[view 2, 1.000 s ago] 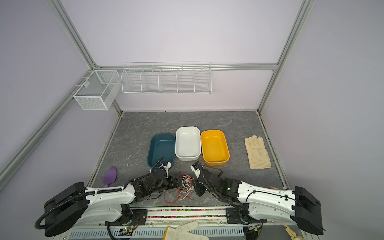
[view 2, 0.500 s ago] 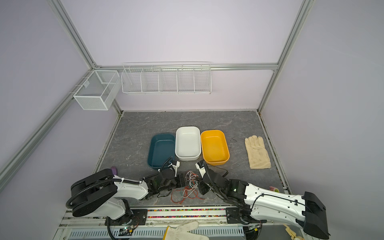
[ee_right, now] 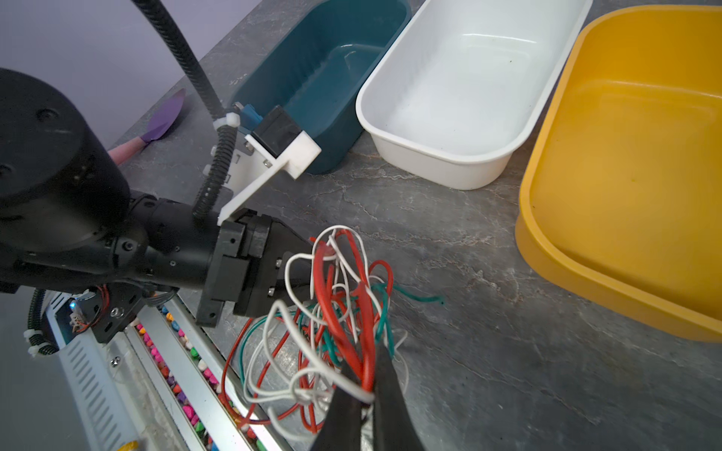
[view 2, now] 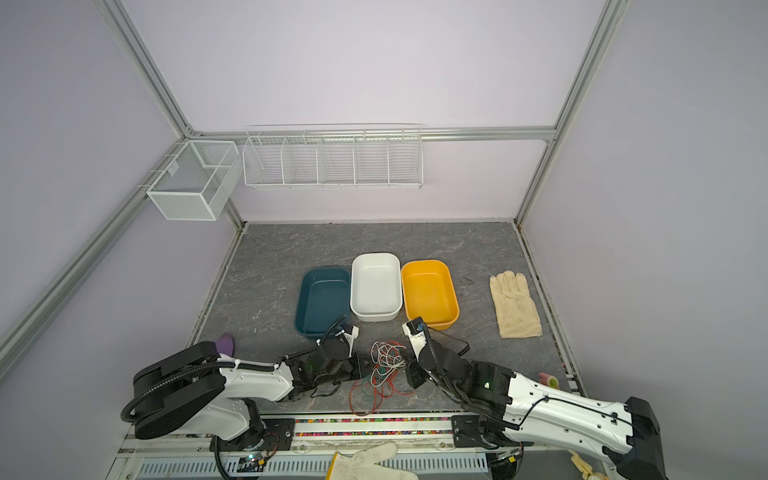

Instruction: Untangle the cables

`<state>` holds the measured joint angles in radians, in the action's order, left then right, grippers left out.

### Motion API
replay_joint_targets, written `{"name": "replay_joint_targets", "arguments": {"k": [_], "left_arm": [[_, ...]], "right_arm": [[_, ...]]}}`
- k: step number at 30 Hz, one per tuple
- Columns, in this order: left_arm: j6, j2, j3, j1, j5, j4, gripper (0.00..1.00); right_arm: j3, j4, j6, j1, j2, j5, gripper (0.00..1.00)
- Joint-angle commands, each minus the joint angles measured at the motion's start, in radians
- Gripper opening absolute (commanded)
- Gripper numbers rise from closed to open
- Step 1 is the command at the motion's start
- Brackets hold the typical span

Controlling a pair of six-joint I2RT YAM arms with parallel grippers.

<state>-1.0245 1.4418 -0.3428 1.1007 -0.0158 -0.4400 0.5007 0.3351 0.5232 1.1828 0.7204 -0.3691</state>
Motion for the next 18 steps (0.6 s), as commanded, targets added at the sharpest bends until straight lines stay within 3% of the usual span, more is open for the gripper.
{"name": "replay_joint_targets", "arguments": {"k": [1, 6, 18], "left_arm": [[0.029, -0.047, -0.003, 0.002, 0.066, 0.149, 0.04], [0.052, -0.153, -0.033, 0.002, 0.138, 0.314, 0.0], [0.069, -0.499, -0.02, 0.001, 0.315, 0.573, 0.0]], "right_arm": [[0.044, 0.044, 0.003, 0.001, -0.031, -0.09, 0.06], [0.087, 0.181, 0.08, -0.02, -0.049, -0.181, 0.06], [0.106, 0.354, 0.245, -0.124, -0.062, -0.138, 0.06]]}}
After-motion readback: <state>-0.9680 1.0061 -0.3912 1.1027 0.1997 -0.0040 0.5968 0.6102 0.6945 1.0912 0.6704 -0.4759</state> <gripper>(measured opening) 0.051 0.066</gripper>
